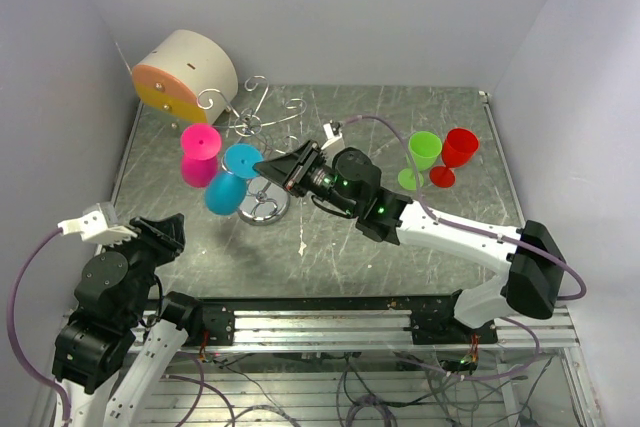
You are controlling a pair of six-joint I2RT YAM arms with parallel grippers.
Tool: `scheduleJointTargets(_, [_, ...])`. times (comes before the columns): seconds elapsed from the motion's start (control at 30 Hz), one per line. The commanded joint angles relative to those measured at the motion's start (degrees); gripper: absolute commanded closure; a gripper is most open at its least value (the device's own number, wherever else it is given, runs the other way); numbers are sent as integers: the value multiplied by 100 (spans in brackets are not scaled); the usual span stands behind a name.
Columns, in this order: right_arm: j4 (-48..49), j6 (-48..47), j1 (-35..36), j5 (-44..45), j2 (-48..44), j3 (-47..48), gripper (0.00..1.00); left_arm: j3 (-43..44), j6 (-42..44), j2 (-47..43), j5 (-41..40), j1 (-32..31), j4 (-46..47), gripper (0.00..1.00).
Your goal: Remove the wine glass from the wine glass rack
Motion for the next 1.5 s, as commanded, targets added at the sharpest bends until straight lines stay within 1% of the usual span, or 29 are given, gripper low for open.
scheduleJointTargets(0.0, [418,7,33,94,-60,-10,86,-11,-27,-96,-126,-52,119,49])
scheduleJointTargets(0.2, [501,-65,39,115,-220,-72,100,-16,-15,-84,-126,-54,127,49])
scheduleJointTargets(0.4, [450,11,49,23,-259,-19,100,-20,-15,-87,-122,-54,129,50])
scheduleJointTargets(0.63, [509,199,63,-404,-91,121,100,-16,-28,-84,-127,-54,122,50])
scheduleJointTargets(0.8, [537,139,143,-428,11,258,100,-19,-28,-102,-137,-53,126,50])
scheduleJointTargets(1.0, [555,30,180,-381,142,434,100,-3,-25,-111,-129,-54,122,50])
scheduleJointTargets(1.47, [518,-162,185,117,347,690,100,-5,-26,-111,-122,-54,115,50])
